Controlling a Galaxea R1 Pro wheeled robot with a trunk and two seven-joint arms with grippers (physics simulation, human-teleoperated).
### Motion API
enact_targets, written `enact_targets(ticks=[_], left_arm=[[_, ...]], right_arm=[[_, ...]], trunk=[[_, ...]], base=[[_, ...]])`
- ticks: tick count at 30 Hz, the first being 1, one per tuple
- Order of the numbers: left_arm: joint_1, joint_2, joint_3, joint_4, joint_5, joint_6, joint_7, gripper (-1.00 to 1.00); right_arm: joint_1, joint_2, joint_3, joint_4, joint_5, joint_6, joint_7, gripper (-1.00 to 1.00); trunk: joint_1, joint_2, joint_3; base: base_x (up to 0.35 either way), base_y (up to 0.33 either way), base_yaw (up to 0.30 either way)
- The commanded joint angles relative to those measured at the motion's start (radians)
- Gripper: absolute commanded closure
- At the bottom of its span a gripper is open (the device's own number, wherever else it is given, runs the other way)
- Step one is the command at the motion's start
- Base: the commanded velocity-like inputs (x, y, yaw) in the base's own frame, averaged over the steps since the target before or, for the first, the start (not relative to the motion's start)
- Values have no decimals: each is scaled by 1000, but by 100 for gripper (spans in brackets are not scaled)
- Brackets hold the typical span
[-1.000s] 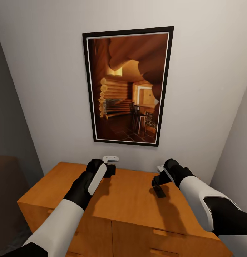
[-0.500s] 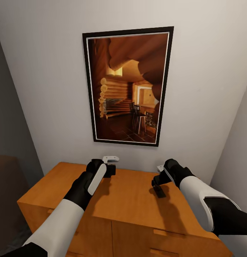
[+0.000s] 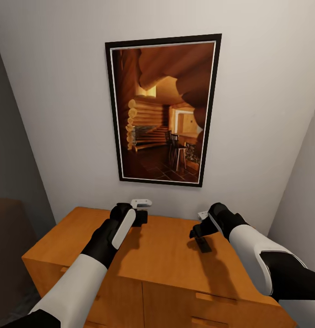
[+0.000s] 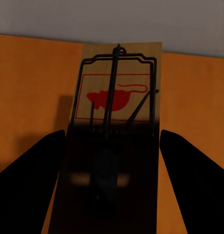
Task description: Take the four mousetraps from the cabinet in the bathroom and place them on the bathroom floor. Make sure all four end up on the same floor surface, and ensure that at least two of them are either under or directly next to the same bathroom sink.
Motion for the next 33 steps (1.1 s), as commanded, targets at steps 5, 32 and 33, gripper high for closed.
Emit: enact_targets(ticks=[5,32,33], left_arm=[[-1,0,-1,-1,10,2,10,100],[-1,0,-1,-1,10,2,10,100],[-1,0,-1,-1,10,2,10,100]], right_arm=[[-1,0,-1,-2,12,3,12,-100],[-1,-14,-87,0,8,5,-69,-100],[-1,-14,-94,0,9,5,-70,-100]], trunk=[[0,-1,-2],[0,-1,-2],[0,-1,-2]], base=[[0,0,0],[0,0,0],[0,0,0]])
